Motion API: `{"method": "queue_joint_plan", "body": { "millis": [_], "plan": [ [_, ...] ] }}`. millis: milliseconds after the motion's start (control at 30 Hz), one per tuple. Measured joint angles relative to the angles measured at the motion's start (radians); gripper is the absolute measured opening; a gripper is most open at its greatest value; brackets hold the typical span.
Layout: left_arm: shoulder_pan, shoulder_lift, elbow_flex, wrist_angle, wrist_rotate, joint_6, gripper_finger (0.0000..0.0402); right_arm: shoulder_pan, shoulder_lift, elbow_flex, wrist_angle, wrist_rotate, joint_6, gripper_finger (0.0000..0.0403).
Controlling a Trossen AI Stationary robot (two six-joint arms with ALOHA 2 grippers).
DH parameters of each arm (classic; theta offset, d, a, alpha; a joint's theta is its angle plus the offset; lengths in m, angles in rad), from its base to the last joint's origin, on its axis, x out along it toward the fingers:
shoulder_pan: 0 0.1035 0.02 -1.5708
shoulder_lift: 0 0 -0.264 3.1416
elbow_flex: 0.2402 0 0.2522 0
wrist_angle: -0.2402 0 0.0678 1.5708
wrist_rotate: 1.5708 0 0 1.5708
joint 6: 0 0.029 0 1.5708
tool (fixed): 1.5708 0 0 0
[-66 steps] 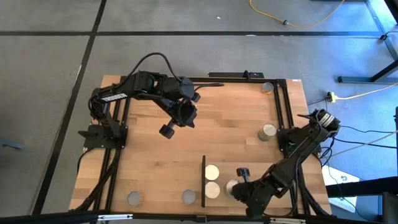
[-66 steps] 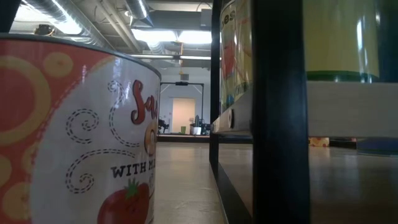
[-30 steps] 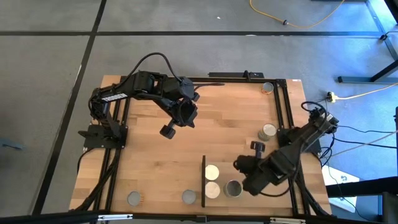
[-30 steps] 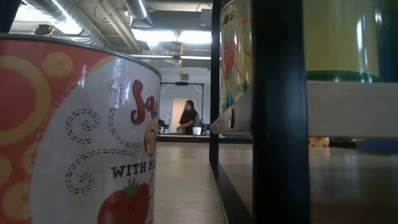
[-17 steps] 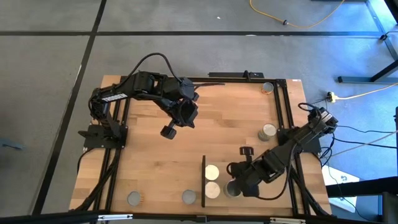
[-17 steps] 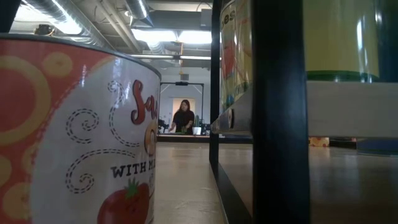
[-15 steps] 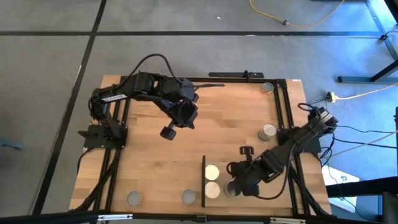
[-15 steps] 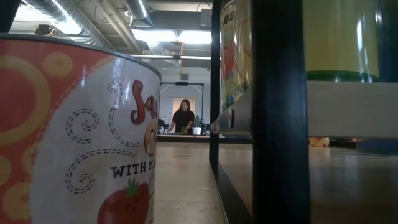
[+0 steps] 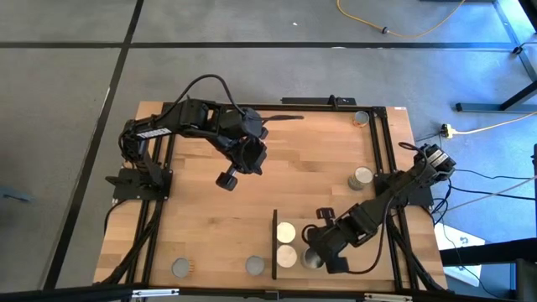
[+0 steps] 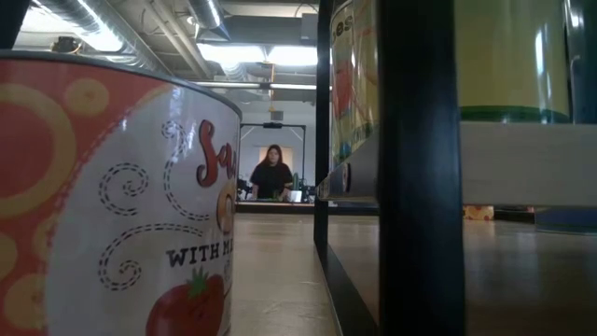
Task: Pick and place cans onto a shelf
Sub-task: Put the canned tomatoes on the shelf, then put the canned peas on the shelf
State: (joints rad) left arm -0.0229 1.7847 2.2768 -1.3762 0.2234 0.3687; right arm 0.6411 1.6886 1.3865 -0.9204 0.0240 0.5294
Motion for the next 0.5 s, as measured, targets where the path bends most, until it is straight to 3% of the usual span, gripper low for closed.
{"method": "queue_joint_plan", "body": {
  "millis": [100, 233, 500],
  "plan": [
    [0.0, 0.0, 0.0, 0.0, 0.0, 0.0, 0.0001, 0.0, 0.0, 0.0, 0.002, 0.004, -0.014, 0.0],
    [0.0, 0.0, 0.0, 0.0, -0.001, 0.0, 0.0001, -0.001, -0.019, 0.038, -0.099, 0.083, -0.008, 0.0001],
    [0.0, 0.0, 0.0, -0.002, -0.005, 0.0, 0.0001, -0.001, -0.066, 0.311, -0.548, 0.29, 0.215, 0.0002]
  ]
}}
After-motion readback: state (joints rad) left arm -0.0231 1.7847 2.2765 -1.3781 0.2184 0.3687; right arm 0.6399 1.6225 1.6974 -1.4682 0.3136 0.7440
